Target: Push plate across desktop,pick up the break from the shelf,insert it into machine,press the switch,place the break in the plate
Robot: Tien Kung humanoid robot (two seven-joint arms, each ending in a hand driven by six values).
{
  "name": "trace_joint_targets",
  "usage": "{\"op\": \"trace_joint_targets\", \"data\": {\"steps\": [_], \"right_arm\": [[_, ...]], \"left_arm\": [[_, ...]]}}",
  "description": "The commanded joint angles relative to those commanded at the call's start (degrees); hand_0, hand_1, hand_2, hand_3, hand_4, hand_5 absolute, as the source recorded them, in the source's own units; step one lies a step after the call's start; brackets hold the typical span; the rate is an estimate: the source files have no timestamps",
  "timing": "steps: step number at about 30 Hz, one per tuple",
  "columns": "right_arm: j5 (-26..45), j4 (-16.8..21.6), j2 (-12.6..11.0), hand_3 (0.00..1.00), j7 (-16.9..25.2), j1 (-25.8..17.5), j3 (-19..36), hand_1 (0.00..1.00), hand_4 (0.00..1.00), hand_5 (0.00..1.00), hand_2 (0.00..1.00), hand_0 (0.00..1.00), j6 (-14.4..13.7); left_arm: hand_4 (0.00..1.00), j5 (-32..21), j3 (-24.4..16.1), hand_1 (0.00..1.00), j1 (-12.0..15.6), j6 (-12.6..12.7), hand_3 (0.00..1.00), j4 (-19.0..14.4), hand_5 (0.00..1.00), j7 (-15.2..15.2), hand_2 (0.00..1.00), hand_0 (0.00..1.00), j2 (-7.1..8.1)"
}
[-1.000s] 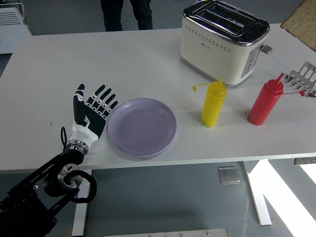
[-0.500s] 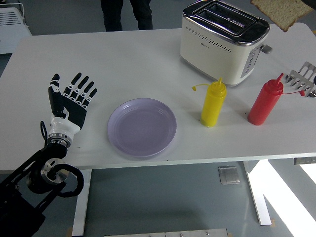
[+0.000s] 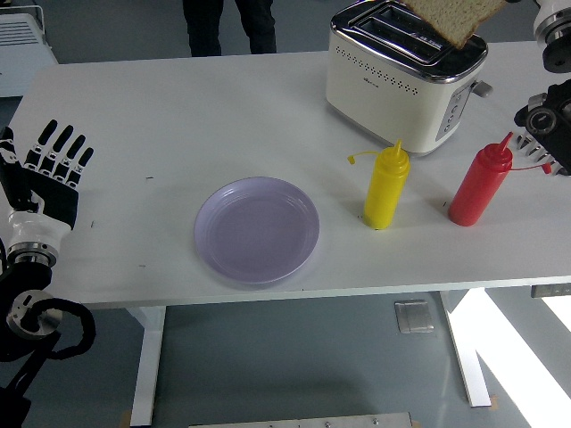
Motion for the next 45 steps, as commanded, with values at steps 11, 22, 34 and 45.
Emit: {"op": "trace_joint_targets", "data": {"steps": [11, 22, 34, 45], "right_arm": [[2.26, -10.12, 5.64, 0.416, 1.55, 6.45, -5.53, 0.455, 0.195, 0.002, 0.471, 0.419, -1.40], [2.98, -22.74, 10.28, 0.419, 4.52, 11.25, -10.53, 0.455, 0.201, 0.002, 0.471, 0.421, -3.08], [2.72, -32.46, 13.02, 0.423, 5.99, 13.80, -16.83, 0.456, 0.208, 0.002, 0.473, 0.422, -3.30], [1.03, -35.16, 14.71, 0.528, 6.12, 14.95, -20.58, 0.501, 0.344, 0.002, 0.540, 0.370, 0.85]], "left_arm": [[0.667, 0.79, -3.46, 0.721, 2.48, -0.12, 0.682, -1.89, 0.998, 0.07, 0.702, 0.802, 0.37], [0.667, 0.37, -2.15, 0.722, 2.12, -0.42, 0.680, -1.58, 0.998, -0.18, 0.699, 0.803, 0.36], [0.667, 0.04, -1.81, 0.722, 1.93, -0.58, 0.678, -1.41, 0.998, -0.42, 0.699, 0.802, 0.45], [0.666, -0.50, -1.71, 0.721, 1.62, -0.71, 0.678, -1.55, 0.998, -0.54, 0.698, 0.801, 0.65]]}}
